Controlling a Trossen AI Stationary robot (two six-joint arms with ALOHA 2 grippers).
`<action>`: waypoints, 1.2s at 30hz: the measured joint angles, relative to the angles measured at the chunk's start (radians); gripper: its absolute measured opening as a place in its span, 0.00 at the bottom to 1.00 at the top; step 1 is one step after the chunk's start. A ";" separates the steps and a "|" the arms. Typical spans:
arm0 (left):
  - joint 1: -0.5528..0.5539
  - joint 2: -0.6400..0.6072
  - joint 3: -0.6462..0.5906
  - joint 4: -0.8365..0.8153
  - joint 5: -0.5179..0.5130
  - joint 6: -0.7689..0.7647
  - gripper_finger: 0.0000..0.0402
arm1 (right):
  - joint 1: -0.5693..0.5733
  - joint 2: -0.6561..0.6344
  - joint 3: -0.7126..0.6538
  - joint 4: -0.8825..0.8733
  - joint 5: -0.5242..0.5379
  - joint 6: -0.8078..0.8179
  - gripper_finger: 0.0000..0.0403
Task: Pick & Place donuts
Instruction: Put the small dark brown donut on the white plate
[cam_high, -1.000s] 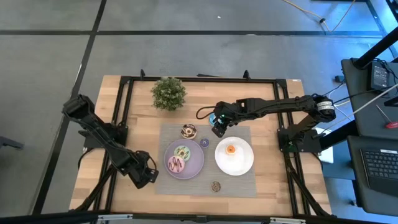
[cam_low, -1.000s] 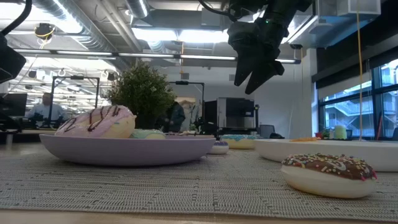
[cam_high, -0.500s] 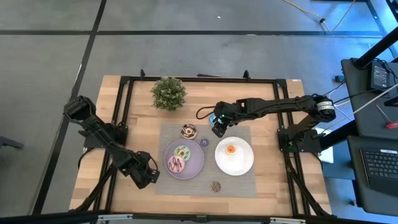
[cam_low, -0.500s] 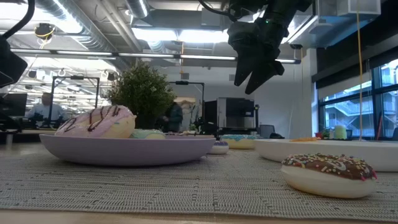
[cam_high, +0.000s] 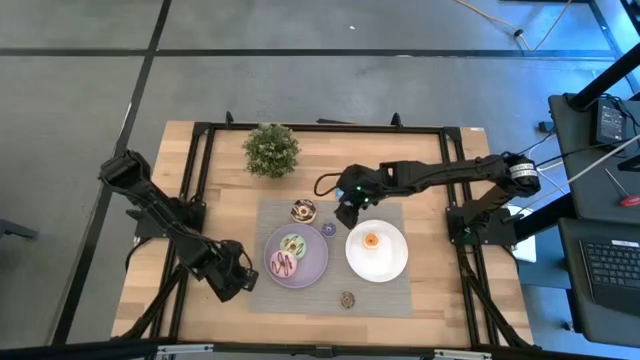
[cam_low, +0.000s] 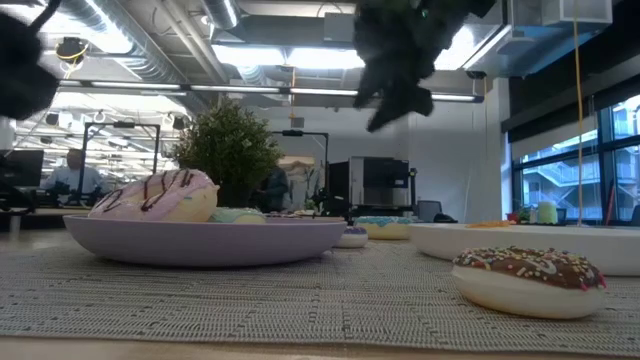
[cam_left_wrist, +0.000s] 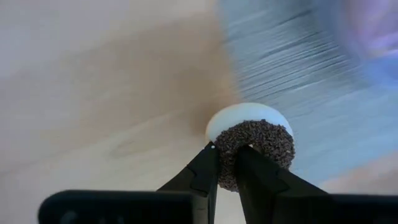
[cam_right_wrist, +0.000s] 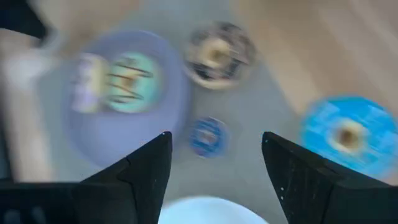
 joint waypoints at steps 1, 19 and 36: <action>0.001 -0.015 0.011 0.000 -0.042 0.004 0.12 | 0.007 0.000 0.001 0.039 -0.018 0.005 0.62; 0.232 -0.138 0.117 0.308 -1.123 0.868 0.12 | 0.280 0.001 0.003 0.532 0.488 -0.428 0.62; 0.383 -0.137 0.117 0.894 -0.978 1.491 0.11 | 0.271 0.001 0.003 0.698 0.661 -0.481 0.62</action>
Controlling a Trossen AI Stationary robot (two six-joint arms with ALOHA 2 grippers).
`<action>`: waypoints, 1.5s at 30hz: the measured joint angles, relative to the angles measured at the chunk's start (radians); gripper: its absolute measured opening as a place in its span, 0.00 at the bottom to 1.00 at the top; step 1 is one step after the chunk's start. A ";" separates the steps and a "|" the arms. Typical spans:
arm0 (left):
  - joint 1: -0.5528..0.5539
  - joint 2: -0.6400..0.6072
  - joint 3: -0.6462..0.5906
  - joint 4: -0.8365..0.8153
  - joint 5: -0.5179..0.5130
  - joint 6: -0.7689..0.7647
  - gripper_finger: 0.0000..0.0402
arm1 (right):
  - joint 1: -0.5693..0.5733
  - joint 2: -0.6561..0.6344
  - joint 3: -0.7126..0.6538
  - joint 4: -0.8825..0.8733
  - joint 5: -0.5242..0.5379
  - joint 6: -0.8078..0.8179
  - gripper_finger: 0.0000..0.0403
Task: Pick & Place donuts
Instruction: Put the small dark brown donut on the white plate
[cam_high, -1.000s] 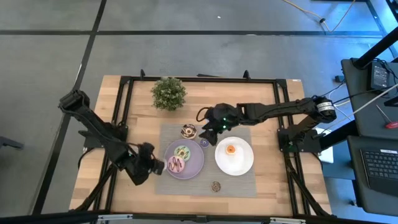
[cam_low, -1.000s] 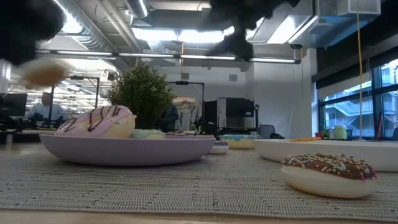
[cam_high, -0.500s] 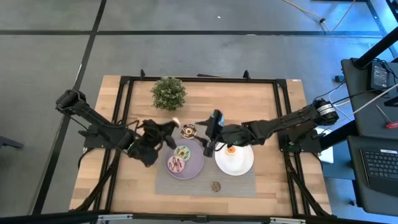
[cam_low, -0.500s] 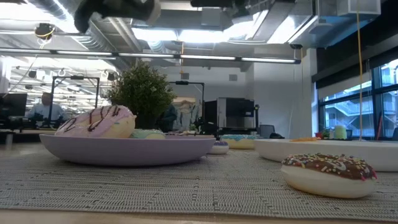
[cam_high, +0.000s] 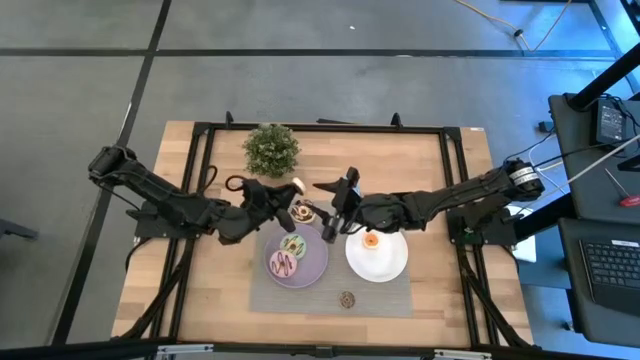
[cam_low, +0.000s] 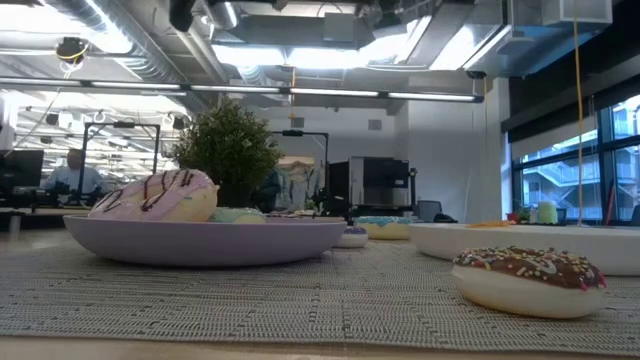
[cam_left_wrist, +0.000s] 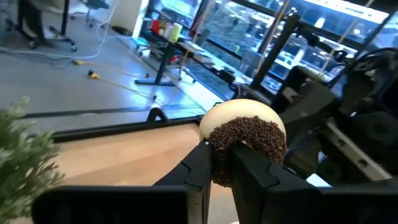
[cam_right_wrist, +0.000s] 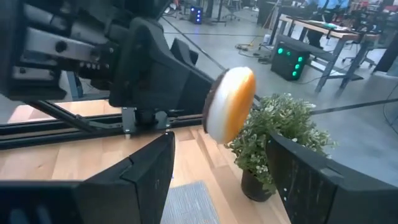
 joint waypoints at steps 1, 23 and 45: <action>0.002 0.000 0.000 0.014 0.005 0.017 0.11 | -0.001 0.000 0.000 0.002 0.000 -0.001 0.62; 0.003 0.000 0.000 0.056 0.053 0.052 0.09 | -0.046 0.000 0.001 0.060 -0.102 -0.004 0.39; 0.003 0.000 0.000 0.055 0.072 0.101 0.15 | -0.043 0.000 0.001 0.058 -0.104 -0.028 0.13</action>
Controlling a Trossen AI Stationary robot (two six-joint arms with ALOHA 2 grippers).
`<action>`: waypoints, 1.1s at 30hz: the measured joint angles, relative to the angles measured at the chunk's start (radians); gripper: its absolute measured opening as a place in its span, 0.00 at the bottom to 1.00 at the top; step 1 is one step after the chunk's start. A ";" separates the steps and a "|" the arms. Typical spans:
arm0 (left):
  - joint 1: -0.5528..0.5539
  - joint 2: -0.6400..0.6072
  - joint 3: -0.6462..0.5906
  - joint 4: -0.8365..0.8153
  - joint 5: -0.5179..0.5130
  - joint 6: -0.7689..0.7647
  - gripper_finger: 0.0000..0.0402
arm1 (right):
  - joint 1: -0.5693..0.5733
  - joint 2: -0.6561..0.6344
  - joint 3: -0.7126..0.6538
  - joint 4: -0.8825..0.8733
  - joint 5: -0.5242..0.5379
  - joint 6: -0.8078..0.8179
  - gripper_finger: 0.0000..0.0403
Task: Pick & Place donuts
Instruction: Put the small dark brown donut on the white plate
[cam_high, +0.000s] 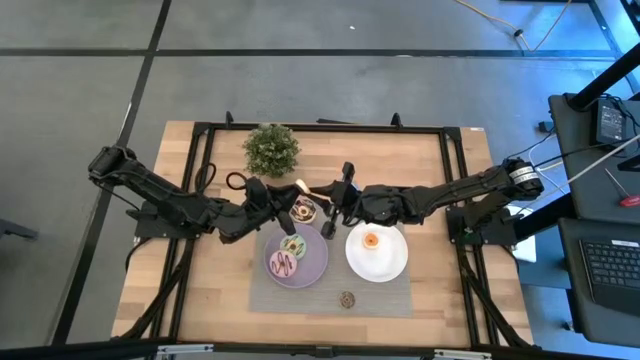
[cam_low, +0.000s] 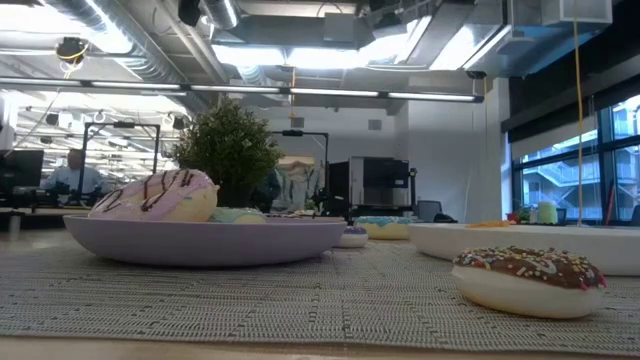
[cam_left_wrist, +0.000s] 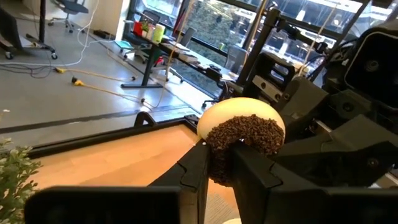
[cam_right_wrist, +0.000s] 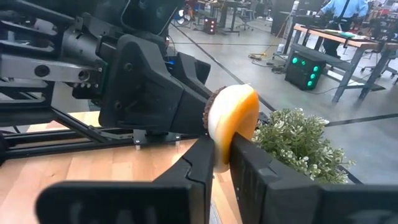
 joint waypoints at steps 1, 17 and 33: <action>0.000 0.000 0.000 0.000 0.000 0.001 0.16 | 0.000 0.000 0.000 0.000 0.000 0.000 0.12; -0.043 -0.069 0.000 -0.049 0.004 0.123 0.40 | 0.002 -0.001 0.001 -0.036 0.007 0.028 0.12; -0.103 -0.179 0.000 -0.220 -0.042 0.099 0.40 | 0.051 -0.274 0.000 -0.726 -0.179 0.467 0.12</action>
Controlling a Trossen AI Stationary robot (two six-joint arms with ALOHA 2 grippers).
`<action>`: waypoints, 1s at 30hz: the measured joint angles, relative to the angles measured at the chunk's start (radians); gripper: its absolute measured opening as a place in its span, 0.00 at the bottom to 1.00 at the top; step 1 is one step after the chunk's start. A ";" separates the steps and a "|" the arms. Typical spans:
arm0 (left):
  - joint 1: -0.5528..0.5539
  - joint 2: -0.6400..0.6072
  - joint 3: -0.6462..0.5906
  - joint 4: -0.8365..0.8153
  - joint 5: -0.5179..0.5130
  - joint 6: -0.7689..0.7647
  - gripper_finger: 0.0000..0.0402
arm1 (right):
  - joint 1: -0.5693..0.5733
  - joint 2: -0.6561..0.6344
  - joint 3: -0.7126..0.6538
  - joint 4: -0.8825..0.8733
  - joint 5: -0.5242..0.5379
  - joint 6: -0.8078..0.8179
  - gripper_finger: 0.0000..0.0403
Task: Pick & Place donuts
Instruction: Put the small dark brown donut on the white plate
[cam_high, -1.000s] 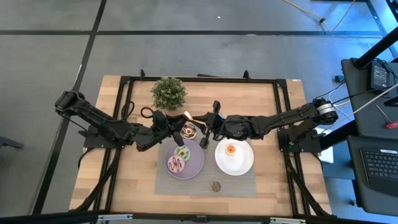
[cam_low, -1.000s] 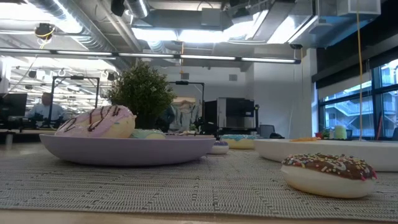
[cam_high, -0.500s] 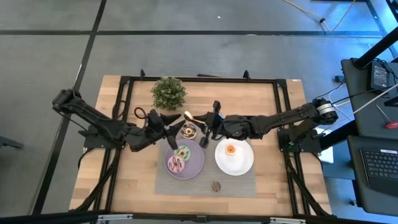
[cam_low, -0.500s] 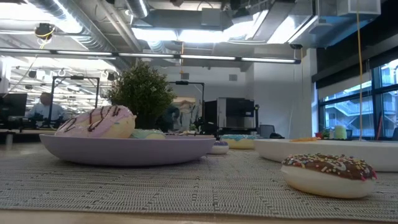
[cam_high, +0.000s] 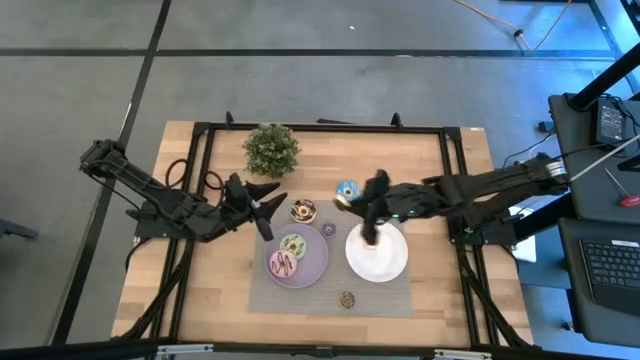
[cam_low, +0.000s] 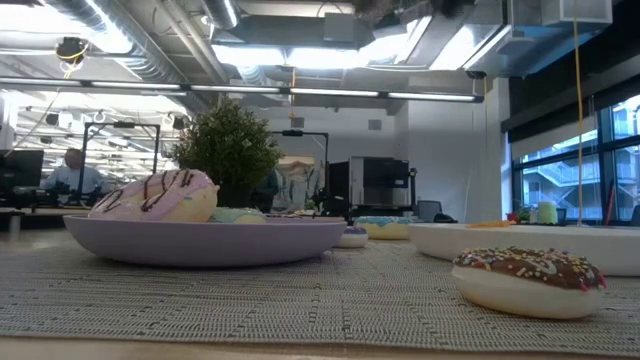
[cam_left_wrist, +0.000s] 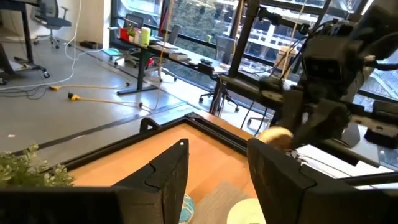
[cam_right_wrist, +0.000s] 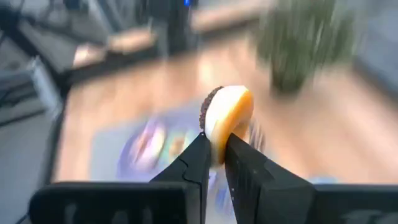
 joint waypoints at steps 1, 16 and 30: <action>0.003 0.001 0.000 0.001 0.001 -0.008 0.40 | 0.005 -0.026 0.000 -0.081 -0.048 0.046 0.12; 0.066 0.008 0.000 -0.091 0.147 -0.204 0.40 | 0.153 -0.160 -0.394 -0.130 -0.248 0.504 0.12; 0.102 0.008 0.000 -0.133 0.237 -0.270 0.40 | 0.162 -0.159 -0.680 0.177 -0.291 0.565 0.12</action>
